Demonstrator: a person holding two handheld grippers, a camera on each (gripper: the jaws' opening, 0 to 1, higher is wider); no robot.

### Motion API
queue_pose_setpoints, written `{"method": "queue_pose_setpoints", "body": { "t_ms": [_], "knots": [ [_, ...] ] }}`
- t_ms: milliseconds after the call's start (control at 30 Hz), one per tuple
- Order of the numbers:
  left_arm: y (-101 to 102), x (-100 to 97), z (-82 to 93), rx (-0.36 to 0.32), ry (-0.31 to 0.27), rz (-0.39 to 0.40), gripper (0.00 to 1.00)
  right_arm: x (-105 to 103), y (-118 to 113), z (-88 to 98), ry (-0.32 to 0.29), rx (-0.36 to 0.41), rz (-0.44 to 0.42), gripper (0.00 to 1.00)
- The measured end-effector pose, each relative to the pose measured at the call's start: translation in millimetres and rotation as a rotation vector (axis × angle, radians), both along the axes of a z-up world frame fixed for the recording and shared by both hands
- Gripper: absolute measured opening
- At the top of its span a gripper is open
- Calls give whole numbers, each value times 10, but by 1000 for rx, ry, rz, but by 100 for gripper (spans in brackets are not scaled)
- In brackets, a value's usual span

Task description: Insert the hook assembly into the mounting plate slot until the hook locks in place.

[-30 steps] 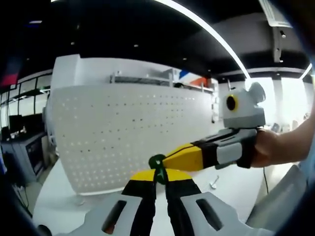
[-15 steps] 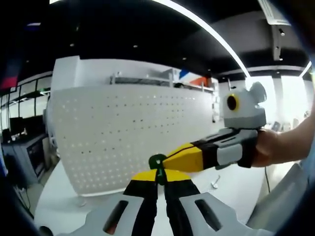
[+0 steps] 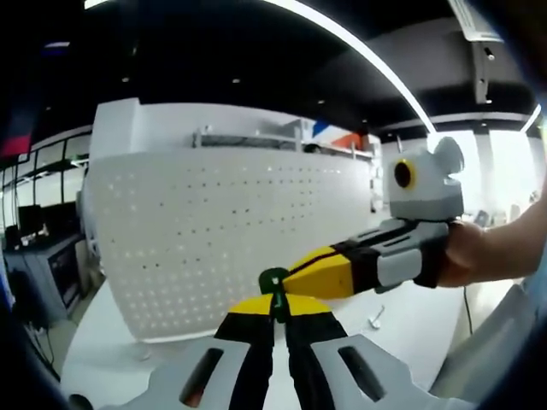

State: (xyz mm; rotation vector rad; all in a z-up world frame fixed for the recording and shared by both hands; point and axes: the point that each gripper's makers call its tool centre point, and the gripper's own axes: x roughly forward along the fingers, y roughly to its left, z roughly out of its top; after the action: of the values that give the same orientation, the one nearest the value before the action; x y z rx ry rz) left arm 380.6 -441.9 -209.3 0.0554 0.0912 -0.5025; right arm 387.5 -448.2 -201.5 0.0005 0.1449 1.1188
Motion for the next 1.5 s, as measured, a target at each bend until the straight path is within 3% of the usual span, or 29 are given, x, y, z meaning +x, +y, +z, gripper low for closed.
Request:
{"method": "queue_pose_setpoints", "body": {
  "t_ms": [300,733,967,1167,1500],
  "knots": [
    [3,32,41,0,-6,11,4,41,-95,44,6,14,-26,8],
    [10,115,109,17,-17,38,4,128,-342,146,-87,-33,-109,21],
    [-11,160,172,23,-29,35,4,106,-443,190,-133,-69,-128,37],
    [-14,210,241,25,-42,39,4,167,-589,228,-109,-43,-178,58],
    [-13,376,440,25,-77,58,4,198,-751,325,-147,-55,-224,78]
  ]
}}
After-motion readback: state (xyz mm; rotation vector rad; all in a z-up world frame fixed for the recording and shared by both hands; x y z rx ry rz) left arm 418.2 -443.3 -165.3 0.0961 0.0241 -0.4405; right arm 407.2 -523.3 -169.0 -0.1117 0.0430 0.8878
